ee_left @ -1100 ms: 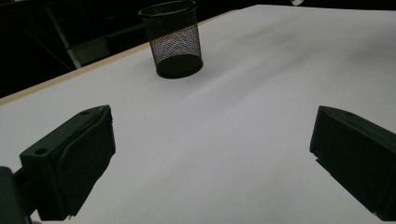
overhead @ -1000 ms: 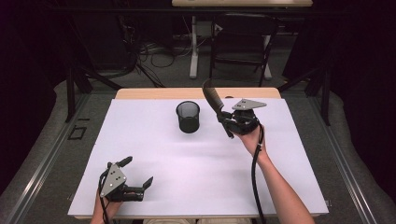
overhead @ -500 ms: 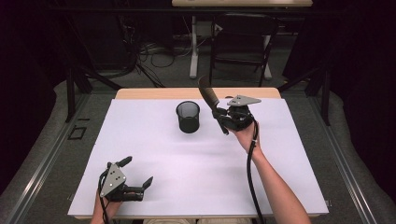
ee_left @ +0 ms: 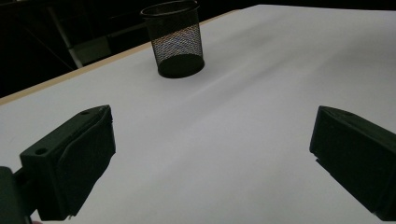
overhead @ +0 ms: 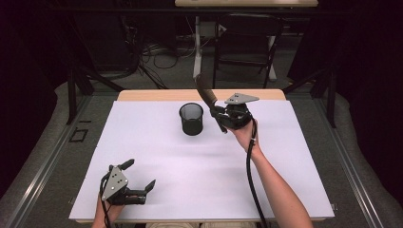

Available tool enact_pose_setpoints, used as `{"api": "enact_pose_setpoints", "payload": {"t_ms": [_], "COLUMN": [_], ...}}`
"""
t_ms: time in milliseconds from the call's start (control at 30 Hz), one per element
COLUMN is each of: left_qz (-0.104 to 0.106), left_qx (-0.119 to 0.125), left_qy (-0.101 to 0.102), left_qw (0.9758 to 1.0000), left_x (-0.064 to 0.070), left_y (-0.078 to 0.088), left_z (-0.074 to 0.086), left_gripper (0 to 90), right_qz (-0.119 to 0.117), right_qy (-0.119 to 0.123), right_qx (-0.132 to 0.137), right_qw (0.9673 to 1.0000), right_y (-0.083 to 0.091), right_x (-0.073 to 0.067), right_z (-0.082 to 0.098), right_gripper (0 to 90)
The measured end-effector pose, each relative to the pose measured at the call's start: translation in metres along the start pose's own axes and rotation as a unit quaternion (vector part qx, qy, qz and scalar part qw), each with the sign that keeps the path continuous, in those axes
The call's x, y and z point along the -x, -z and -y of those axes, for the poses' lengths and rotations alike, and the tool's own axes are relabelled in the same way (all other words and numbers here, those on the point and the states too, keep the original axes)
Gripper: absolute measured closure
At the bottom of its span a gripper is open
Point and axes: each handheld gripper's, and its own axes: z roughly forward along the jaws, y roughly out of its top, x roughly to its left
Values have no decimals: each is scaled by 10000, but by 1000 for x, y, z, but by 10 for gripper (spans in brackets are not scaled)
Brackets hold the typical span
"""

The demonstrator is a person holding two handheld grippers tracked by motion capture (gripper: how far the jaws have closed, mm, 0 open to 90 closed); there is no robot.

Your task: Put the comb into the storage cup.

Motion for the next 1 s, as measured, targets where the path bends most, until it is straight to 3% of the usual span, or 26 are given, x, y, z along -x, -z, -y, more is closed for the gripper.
{"api": "enact_pose_setpoints", "payload": {"t_ms": [1000], "left_qz": [-1], "left_qx": [7], "left_qy": [0], "left_qw": [10000], "left_x": [0], "left_y": [0], "left_z": [0], "left_gripper": [4], "right_qz": [-20], "right_qy": [59], "right_qx": [216], "right_qw": [9997], "right_y": [-12], "right_x": [-1], "right_z": [-18], "right_gripper": [726]}}
